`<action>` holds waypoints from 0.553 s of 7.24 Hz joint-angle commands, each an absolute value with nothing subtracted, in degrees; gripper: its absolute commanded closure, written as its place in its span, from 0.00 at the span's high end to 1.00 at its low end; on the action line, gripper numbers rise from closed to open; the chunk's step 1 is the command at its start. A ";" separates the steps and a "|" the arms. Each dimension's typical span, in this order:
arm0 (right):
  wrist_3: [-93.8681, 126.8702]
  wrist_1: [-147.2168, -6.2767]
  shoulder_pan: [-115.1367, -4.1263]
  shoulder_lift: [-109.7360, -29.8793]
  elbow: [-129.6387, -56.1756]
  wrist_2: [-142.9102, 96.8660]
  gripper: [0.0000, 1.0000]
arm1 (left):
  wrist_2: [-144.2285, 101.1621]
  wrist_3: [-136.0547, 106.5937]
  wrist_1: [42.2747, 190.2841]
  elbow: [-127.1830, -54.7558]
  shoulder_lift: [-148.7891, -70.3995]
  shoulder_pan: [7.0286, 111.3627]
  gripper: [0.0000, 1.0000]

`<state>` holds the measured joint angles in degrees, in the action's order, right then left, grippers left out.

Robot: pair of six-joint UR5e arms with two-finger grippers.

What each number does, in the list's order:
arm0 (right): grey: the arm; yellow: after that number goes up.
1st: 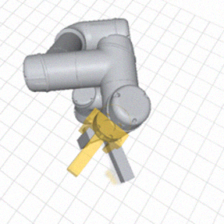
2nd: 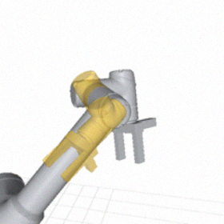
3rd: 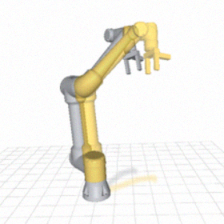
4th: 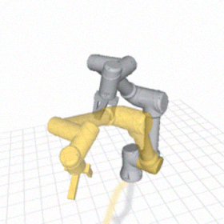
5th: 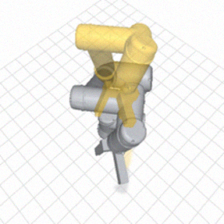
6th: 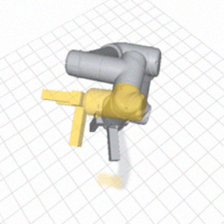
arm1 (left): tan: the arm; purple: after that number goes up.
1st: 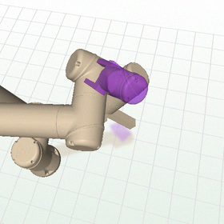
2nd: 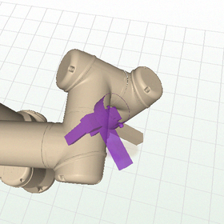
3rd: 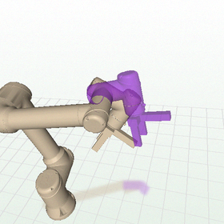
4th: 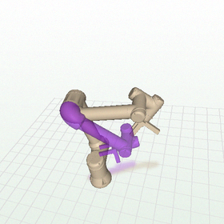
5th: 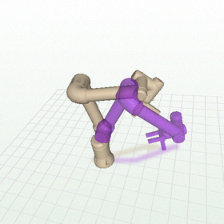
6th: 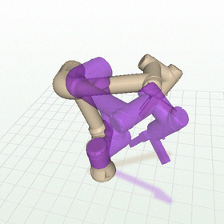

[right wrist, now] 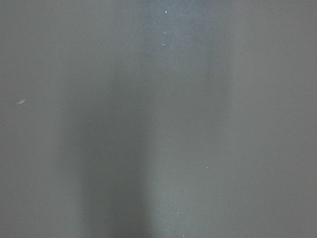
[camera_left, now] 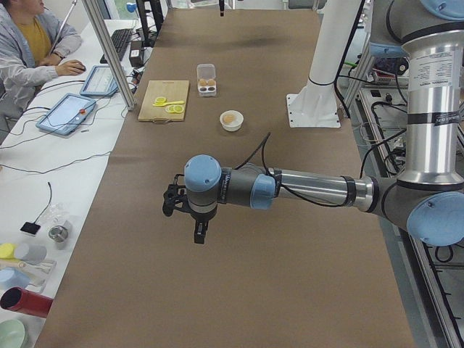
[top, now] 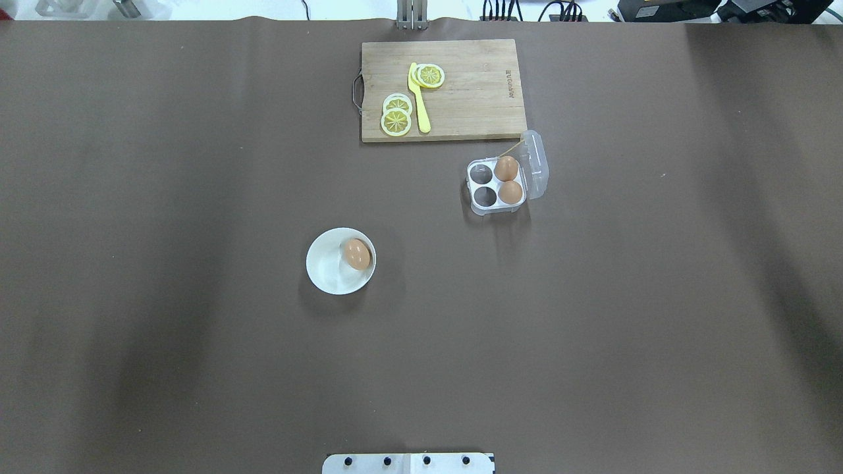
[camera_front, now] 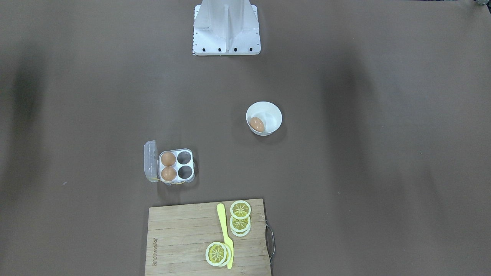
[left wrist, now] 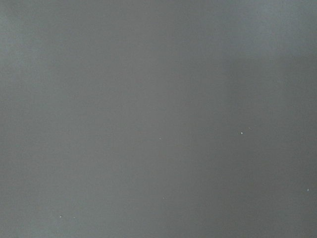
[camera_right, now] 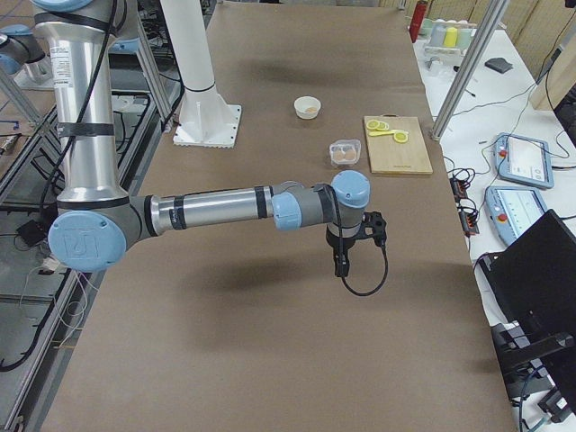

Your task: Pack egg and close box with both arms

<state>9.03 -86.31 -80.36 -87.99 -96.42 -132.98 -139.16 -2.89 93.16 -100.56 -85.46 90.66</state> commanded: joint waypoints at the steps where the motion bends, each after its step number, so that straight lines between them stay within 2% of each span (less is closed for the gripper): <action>1: 12.01 -86.22 -79.81 -87.19 -96.68 -132.98 1.00 | -139.05 -13.19 93.16 -102.99 -86.82 88.00 0.97; 4: 13.01 -78.78 -78.05 -87.98 -95.19 -132.80 1.00 | -135.45 -43.07 93.08 -110.37 -93.40 72.12 0.97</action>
